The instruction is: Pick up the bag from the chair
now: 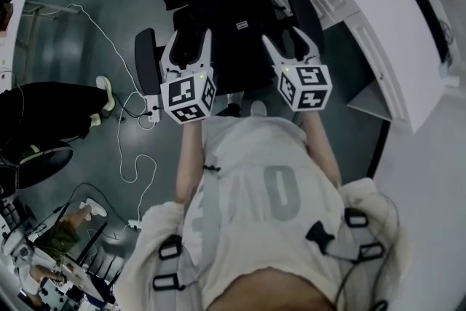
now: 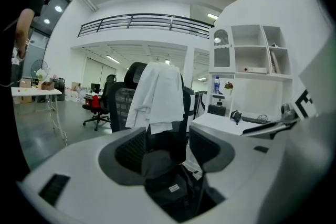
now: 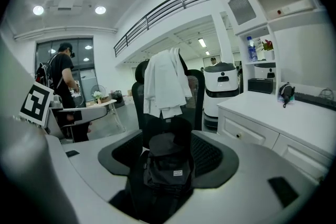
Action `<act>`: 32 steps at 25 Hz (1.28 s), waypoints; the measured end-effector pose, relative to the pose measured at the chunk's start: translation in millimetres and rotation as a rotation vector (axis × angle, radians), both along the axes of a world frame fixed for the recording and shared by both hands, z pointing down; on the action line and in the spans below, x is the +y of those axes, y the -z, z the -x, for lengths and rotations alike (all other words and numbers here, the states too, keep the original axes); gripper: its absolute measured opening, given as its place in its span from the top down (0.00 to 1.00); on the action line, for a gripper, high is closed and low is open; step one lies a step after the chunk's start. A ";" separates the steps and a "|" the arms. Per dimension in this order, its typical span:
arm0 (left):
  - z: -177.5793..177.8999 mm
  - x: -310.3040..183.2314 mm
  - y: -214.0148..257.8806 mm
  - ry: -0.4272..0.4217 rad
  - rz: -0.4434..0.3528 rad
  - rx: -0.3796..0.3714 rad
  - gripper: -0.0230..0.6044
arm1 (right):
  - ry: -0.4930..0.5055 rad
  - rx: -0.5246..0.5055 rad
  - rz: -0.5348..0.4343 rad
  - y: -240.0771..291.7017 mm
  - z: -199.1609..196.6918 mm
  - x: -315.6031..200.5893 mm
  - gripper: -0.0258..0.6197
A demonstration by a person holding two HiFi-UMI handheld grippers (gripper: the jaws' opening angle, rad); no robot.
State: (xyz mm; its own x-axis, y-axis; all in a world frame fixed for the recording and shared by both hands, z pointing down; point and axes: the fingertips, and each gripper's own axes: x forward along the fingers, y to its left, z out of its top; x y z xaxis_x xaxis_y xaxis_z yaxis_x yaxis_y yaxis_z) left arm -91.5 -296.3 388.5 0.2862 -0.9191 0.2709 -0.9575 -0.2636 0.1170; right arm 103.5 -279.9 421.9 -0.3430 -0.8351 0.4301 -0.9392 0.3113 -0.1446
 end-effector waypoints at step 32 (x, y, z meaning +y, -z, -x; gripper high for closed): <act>43.3 -163.6 -315.2 0.029 0.373 0.001 0.55 | 0.016 0.115 0.229 -250.2 -8.2 -225.8 0.55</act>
State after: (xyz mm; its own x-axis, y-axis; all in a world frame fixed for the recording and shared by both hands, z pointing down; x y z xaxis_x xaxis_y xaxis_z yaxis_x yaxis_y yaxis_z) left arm -134.8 -459.8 703.6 0.2622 -0.7648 0.5885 -0.9637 -0.1758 0.2009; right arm 111.6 -505.7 672.1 -0.2931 -0.7064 0.6442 -0.9488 0.2979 -0.1050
